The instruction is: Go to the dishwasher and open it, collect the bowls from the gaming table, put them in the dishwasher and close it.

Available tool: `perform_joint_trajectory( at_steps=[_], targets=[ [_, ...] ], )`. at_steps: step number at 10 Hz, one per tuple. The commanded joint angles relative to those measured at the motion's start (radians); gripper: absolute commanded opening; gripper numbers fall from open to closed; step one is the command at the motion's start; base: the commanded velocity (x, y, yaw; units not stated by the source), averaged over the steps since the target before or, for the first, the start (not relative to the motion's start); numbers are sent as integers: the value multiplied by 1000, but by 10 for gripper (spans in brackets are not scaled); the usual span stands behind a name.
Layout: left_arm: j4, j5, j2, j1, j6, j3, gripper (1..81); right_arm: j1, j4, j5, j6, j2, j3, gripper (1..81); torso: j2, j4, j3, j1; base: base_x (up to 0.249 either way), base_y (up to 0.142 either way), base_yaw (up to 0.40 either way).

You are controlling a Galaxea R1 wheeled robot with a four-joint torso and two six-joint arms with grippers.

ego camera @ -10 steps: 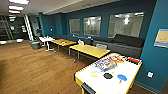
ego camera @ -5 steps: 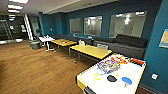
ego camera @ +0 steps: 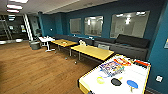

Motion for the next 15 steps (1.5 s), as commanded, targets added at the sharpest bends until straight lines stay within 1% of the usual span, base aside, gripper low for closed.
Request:
perform_joint_trajectory(
  at_steps=[1, 15],
  targets=[
    [2, 46, -1, -46, 6, 11, 811, 45, -4, -39, -1, 2, 5, 811, 0, 0, 0, 0, 134, 78, 0],
    [9, 46, 3, -46, 6, 11, 811, 45, -4, -39, -1, 3, 5, 811, 0, 0, 0, 0, 133, 75, 0]
  ],
)
